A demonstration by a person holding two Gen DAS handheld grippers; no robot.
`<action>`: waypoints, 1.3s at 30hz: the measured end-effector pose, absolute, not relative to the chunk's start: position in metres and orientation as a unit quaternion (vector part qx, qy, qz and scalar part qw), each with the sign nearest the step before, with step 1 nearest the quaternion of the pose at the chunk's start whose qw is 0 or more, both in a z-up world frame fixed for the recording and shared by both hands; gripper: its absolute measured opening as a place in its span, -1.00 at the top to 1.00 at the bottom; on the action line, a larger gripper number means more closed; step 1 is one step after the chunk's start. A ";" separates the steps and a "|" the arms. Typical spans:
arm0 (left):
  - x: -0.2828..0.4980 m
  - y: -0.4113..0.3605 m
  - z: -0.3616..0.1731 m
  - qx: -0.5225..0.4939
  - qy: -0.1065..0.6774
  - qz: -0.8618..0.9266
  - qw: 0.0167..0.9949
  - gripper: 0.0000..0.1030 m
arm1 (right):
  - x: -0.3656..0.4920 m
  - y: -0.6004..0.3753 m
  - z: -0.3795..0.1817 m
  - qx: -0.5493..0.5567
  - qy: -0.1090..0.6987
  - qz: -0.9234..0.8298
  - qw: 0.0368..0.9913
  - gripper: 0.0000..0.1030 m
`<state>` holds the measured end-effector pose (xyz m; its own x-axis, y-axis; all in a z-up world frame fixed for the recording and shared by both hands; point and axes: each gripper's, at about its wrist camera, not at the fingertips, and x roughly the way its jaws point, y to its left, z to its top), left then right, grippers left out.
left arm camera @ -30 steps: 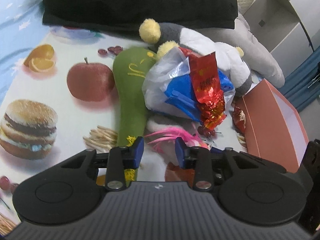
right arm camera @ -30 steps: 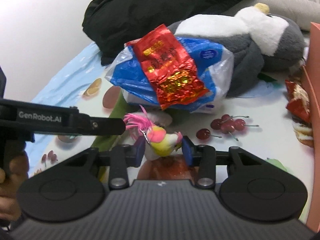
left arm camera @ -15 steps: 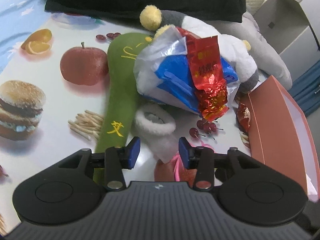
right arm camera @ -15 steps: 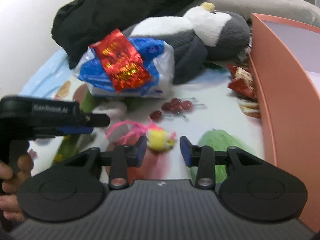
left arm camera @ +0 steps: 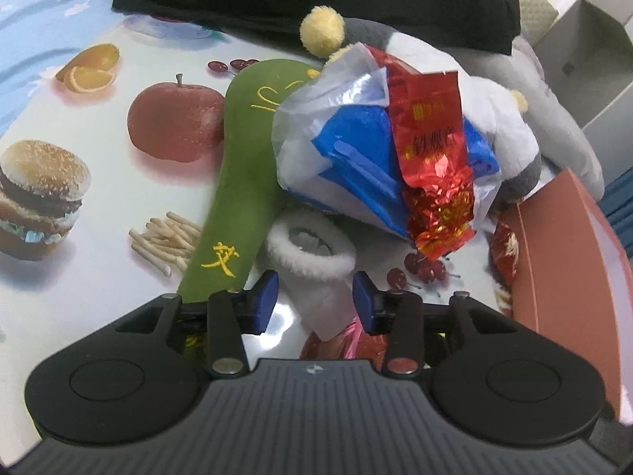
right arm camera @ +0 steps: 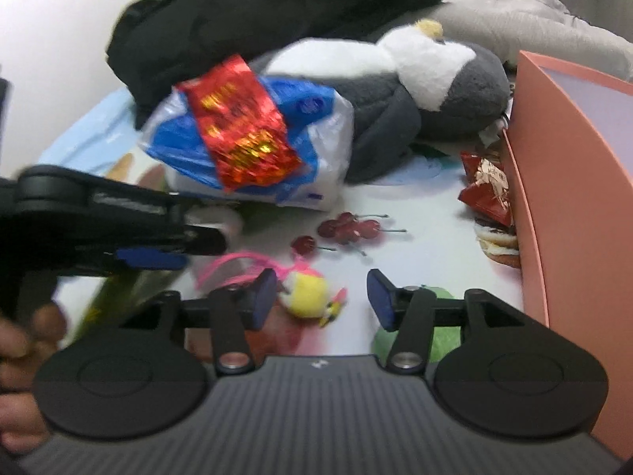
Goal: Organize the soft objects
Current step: 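Lower the left gripper onto the white fuzzy ring and close it, then lift the white fuzzy ring with the left gripper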
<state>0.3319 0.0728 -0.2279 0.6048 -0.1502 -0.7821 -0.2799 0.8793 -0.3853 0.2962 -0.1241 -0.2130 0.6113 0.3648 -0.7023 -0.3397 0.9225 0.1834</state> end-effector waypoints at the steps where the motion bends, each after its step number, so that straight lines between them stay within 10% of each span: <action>1: 0.332 0.073 -0.228 -0.239 0.444 0.036 0.863 0.15 | 0.300 -0.123 -0.217 0.015 0.399 0.201 0.894 -0.04; 13: 0.321 0.083 -0.217 -0.265 0.455 -0.008 0.850 0.96 | 0.296 -0.127 -0.213 0.031 0.422 0.226 0.877 0.23; 22: 0.284 0.089 -0.214 -0.293 0.452 -0.013 0.842 1.00 | 0.264 -0.146 -0.200 0.038 0.426 0.206 0.880 0.23; 27: 0.284 0.085 -0.210 -0.275 0.440 -0.007 0.855 0.91 | 0.244 -0.151 -0.201 0.033 0.430 0.189 0.882 0.23; 31: 0.294 0.079 -0.210 -0.263 0.440 -0.006 0.858 0.10 | 0.236 -0.152 -0.202 0.032 0.432 0.188 0.882 0.23; 39: 0.318 0.058 -0.223 -0.217 0.453 -0.002 0.865 0.08 | 0.229 -0.149 -0.207 0.021 0.440 0.184 0.879 0.23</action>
